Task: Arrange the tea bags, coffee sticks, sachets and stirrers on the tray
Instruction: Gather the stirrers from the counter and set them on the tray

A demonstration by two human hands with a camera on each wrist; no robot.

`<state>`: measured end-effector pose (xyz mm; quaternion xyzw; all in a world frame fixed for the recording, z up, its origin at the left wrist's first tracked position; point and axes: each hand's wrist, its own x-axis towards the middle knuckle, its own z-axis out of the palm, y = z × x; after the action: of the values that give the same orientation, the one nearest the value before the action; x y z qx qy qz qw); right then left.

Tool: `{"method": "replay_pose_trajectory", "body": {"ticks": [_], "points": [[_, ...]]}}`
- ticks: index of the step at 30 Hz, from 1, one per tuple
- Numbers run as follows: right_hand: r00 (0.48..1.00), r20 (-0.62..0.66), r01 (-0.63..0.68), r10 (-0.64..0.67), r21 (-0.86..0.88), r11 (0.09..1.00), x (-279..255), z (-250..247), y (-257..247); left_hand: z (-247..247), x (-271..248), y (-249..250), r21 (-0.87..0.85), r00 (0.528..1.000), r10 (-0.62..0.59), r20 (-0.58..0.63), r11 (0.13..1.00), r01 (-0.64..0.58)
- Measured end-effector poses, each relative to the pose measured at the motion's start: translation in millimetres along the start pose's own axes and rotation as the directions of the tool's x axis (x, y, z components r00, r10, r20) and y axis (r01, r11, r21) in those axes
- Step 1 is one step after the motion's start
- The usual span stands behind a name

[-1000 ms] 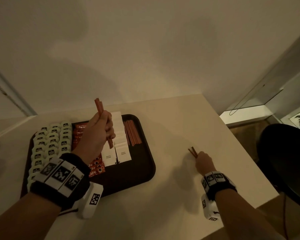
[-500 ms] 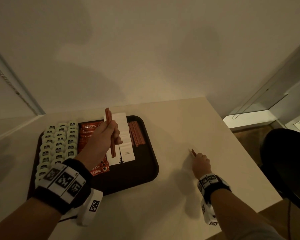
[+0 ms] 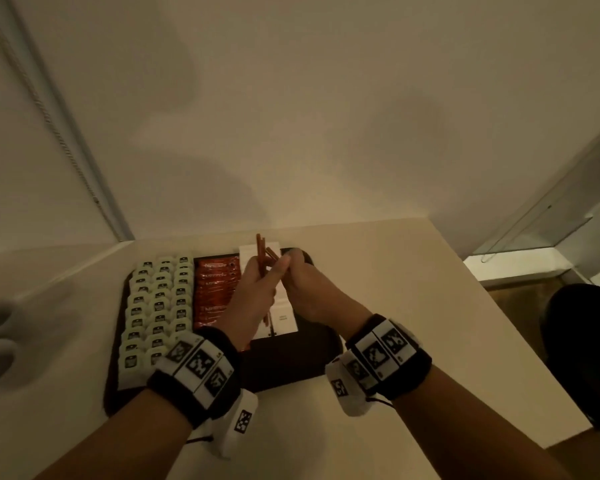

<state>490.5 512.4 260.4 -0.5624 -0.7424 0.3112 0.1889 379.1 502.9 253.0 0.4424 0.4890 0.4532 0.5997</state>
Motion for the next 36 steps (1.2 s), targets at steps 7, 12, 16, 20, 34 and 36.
{"method": "replay_pose_trajectory", "body": {"ticks": [7,12,16,20,34,36], "points": [[0.995,0.081,0.05,-0.055,0.053,0.997,9,20,-68,-38,1,18,-0.098,0.985,-0.044,-0.168,0.995,0.027],[0.971,0.118,0.209,-0.21,0.022,0.978,7,27,-84,-70,-3,31,-0.316,0.971,-0.1,-0.218,0.948,0.027],[0.922,0.012,0.386,-0.387,-0.119,0.915,5,21,-85,-91,-12,46,-0.451,0.975,-0.149,-0.167,0.891,0.059],[0.901,0.178,0.424,-0.397,-0.161,0.891,11,16,-93,-102,-18,55,-0.482,0.983,-0.181,0.027,0.859,0.171],[0.887,0.213,0.451,-0.41,-0.207,0.869,19,4,-109,-105,-32,75,-0.327,0.928,-0.24,0.286,0.886,0.33],[0.885,0.229,0.454,-0.406,-0.22,0.864,21,3,-106,-105,-32,75,-0.323,0.92,-0.255,0.299,0.88,0.349]]}}
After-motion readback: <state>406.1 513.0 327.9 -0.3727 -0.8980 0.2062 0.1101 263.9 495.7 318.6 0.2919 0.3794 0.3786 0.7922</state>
